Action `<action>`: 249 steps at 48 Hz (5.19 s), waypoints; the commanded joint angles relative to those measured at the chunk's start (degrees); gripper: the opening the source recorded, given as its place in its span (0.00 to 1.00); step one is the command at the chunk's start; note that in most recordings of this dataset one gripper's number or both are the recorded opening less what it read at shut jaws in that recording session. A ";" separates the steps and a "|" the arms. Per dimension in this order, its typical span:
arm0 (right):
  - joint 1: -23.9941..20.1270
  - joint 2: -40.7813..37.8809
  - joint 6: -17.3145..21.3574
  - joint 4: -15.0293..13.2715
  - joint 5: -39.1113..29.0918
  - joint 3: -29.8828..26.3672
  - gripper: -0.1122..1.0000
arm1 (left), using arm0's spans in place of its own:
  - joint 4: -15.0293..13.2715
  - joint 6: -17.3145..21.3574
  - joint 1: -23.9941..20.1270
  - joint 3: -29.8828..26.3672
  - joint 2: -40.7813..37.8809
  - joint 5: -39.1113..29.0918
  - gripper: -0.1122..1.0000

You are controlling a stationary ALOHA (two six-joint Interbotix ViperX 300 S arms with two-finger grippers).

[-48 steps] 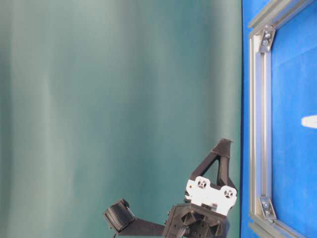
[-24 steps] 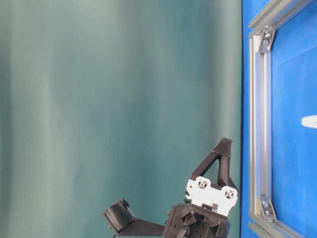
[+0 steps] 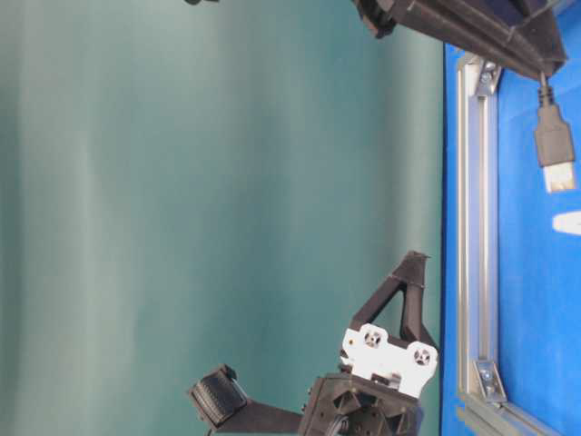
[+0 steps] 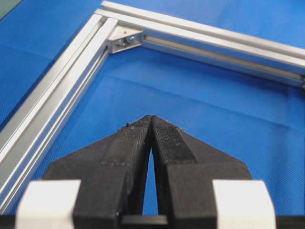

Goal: Insert the wire through the string loop located in the center.
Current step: 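Carry the plug with the right gripper to the white zip-tie loop, then align the USB plug with the loop opening using the right gripper, then push the plug leftward through the zip-tie loop with the right gripper, then move the open left gripper toward the plug emerging from the loop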

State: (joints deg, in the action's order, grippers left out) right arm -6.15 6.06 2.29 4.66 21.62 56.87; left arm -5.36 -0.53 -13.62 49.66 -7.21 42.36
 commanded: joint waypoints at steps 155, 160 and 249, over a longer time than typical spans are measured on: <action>-0.97 -5.89 -0.09 0.09 0.62 -7.73 0.08 | 0.18 0.00 0.62 -0.44 1.58 0.70 0.10; -0.97 -6.86 -0.09 0.09 0.62 -8.96 0.08 | 0.18 0.00 0.62 -0.44 1.58 0.70 0.10; -0.97 -10.02 -0.18 -0.09 0.62 -12.83 0.08 | 0.62 -5.89 19.69 0.79 3.96 -2.37 0.10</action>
State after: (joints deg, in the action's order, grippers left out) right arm -6.94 -4.48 2.20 4.66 21.62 44.91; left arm -4.92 -6.42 5.10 50.89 -4.75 39.64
